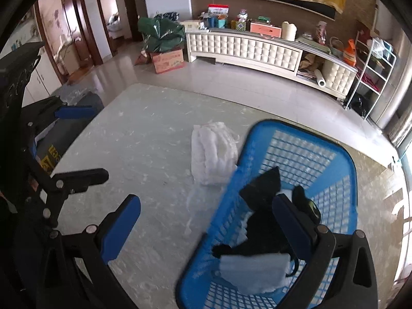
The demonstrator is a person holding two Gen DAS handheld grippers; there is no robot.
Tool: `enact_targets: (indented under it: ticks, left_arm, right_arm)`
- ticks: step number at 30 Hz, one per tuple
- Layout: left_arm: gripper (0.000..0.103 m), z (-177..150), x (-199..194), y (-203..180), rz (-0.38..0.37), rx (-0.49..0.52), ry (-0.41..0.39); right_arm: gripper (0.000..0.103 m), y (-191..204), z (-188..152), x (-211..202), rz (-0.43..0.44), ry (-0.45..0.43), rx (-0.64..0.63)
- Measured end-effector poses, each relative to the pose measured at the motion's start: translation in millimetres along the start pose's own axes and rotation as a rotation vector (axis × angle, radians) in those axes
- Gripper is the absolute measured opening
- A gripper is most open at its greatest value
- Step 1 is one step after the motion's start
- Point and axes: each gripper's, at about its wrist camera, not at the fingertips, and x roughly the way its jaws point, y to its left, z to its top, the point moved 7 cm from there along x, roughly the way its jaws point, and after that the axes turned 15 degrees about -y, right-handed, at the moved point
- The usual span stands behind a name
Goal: Organize soft objects
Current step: 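Move the right tool to the white quilted pad and grasp its end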
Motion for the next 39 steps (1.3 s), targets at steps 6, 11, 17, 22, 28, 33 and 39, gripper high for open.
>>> enact_targets:
  ticks: [6, 11, 17, 22, 28, 33, 39]
  left_arm:
    - [0.103, -28.5, 4.0, 30.6, 0.021, -0.080, 0.036]
    - [0.103, -43.2, 7.0, 61.2, 0.101, -0.131, 0.061]
    - [0.103, -42.5, 3.1, 85.6, 0.114, -0.210, 0.026]
    - [0.103, -50.8, 15.1, 97.0, 0.150, -0.222, 0.041]
    - [0.103, -63.3, 27.0, 101.5, 0.179, -0.236, 0.090]
    - [0.103, -62.8, 32.1, 114.4, 0.220, -0.280, 0.063]
    - [0.103, -66.0, 46.6, 131.6, 0.238, -0.417, 0.083]
  right_arm:
    - [0.102, 19.5, 15.6, 32.4, -0.029, 0.048, -0.060]
    - [0.102, 36.8, 23.7, 64.9, -0.043, 0.095, -0.102]
    - [0.092, 52.9, 23.5, 105.6, -0.052, 0.164, -0.128]
    - [0.090, 55.8, 14.5, 136.2, -0.075, 0.224, -0.131]
    - [0.090, 43.9, 10.7, 168.2, -0.130, 0.268, -0.117]
    - [0.090, 36.3, 4.8, 186.0, -0.160, 0.294, -0.114]
    - [0.082, 21.8, 0.2, 202.6, -0.208, 0.318, -0.106]
